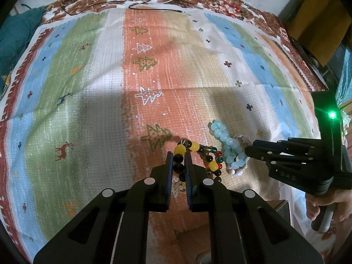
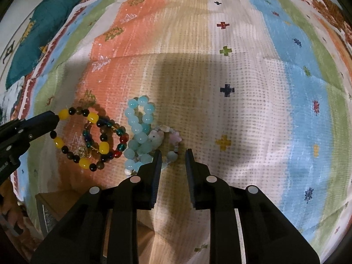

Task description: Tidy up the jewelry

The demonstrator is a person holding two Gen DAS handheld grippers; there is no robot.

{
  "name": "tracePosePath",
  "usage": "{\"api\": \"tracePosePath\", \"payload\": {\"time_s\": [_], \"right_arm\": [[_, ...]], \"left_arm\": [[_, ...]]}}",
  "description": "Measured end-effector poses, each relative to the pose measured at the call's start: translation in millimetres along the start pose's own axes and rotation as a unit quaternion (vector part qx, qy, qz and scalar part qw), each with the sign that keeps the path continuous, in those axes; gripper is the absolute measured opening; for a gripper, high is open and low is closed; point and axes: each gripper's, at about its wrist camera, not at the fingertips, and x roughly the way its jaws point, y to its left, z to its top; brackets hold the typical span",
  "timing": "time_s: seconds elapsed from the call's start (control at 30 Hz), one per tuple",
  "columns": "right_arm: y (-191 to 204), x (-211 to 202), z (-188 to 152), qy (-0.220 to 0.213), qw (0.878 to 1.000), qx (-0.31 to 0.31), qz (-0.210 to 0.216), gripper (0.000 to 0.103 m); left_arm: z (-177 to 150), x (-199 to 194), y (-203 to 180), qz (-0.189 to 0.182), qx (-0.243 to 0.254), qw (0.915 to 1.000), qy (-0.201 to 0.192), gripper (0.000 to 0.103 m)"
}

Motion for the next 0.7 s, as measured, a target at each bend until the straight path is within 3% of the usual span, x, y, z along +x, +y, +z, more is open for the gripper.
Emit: {"api": "tracePosePath", "payload": {"time_s": [0.43,0.6,0.7], "right_arm": [[2.0,12.1,0.6,-0.001,1.0,-0.012,-0.013,0.022],[-4.3,13.5,1.9,-0.003,1.0,0.0,-0.009,0.011],[-6.2,11.6,2.1,-0.004,1.0,0.003,-0.003,0.011]], "left_arm": [[-1.7,1.4,-3.9,-0.005,0.005,1.0,0.001,0.01],[-1.9,-0.1,-3.9,-0.005,0.004,1.0,0.0,0.01],[-2.0,-2.1,-3.9,-0.007,0.004,1.0,-0.002,0.01]]}}
